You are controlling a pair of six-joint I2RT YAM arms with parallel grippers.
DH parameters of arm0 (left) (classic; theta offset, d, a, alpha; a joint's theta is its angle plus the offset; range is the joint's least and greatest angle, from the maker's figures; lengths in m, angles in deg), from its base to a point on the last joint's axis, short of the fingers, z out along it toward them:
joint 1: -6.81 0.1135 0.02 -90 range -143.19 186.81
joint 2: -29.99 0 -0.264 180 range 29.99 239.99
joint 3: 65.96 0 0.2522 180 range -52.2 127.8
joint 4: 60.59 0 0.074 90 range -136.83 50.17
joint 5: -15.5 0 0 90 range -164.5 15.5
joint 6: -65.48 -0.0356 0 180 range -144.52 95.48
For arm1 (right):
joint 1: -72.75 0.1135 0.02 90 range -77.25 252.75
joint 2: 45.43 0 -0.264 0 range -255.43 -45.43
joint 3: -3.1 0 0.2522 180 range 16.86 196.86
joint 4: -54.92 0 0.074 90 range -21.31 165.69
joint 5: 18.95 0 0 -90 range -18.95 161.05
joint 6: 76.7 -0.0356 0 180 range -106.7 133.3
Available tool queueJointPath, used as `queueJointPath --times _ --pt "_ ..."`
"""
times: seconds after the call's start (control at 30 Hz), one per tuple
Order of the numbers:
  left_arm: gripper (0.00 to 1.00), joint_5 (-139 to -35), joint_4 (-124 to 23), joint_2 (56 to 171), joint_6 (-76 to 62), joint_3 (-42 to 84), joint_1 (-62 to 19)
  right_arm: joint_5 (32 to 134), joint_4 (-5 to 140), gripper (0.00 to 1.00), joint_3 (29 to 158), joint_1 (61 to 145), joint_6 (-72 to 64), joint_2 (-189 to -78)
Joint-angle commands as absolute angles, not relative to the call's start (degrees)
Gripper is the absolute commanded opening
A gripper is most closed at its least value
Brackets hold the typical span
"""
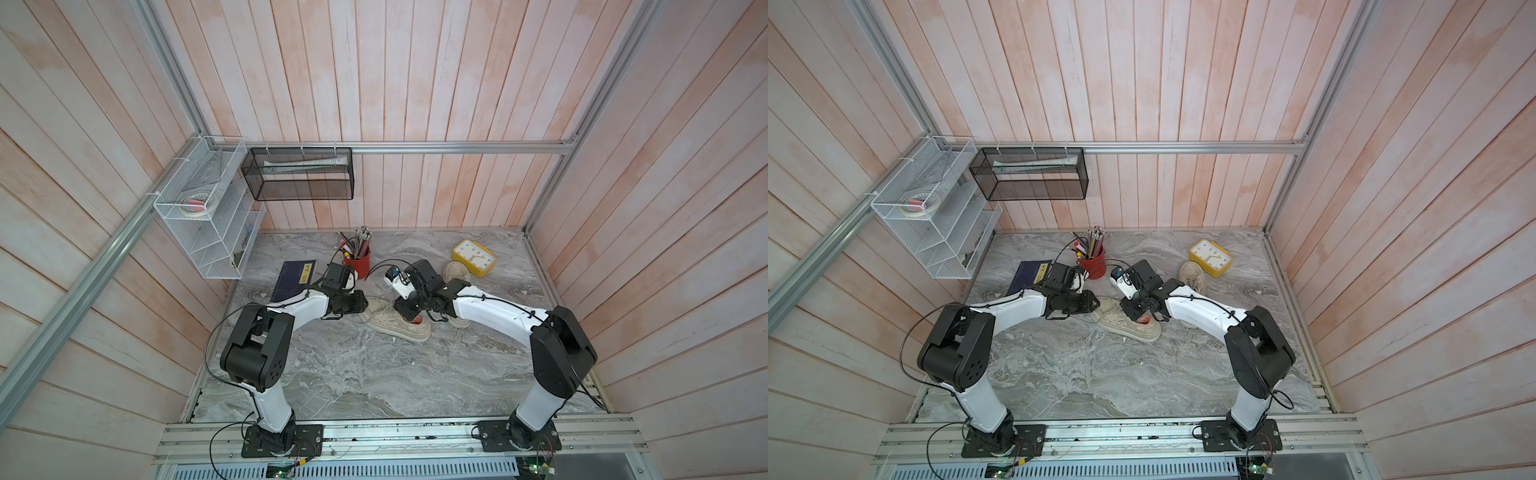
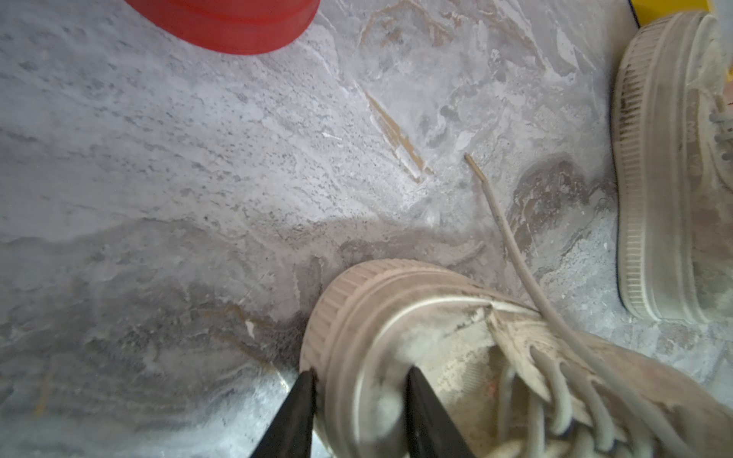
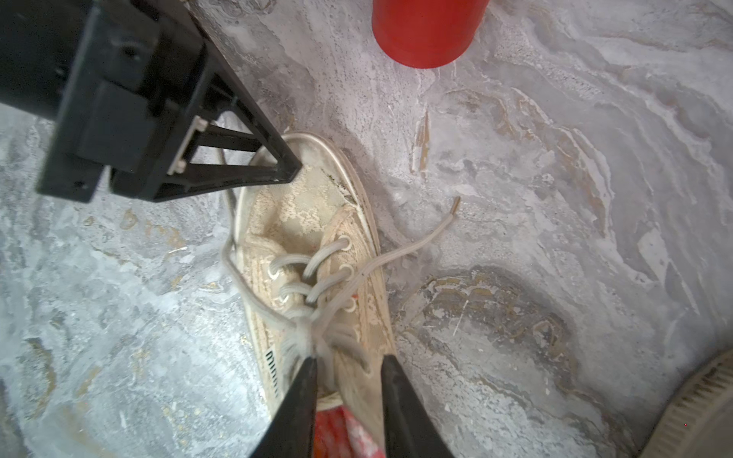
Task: Remove the insole from the shoe
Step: Untie the shoelace on the shoe.
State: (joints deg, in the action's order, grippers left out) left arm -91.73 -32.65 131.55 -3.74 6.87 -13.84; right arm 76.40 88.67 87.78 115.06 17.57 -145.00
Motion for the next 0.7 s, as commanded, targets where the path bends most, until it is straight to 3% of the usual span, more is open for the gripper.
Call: queueJointPath --times 0.0,0.37,0.67 --pt "0.38 -91.2 -29.3 131.4 -4.7 6.0 -13.6 73.7 87.1 0.28 87.4 114.9 16.7 -146.7" --pt "0.38 -90.1 -28.5 131.3 -6.0 5.5 -14.0 75.3 81.6 0.29 87.9 114.8 11.7 -149.0" --pt "0.38 -90.3 -29.0 130.8 -5.7 4.0 -14.2 78.2 72.6 0.39 83.6 115.8 1.3 -151.5"
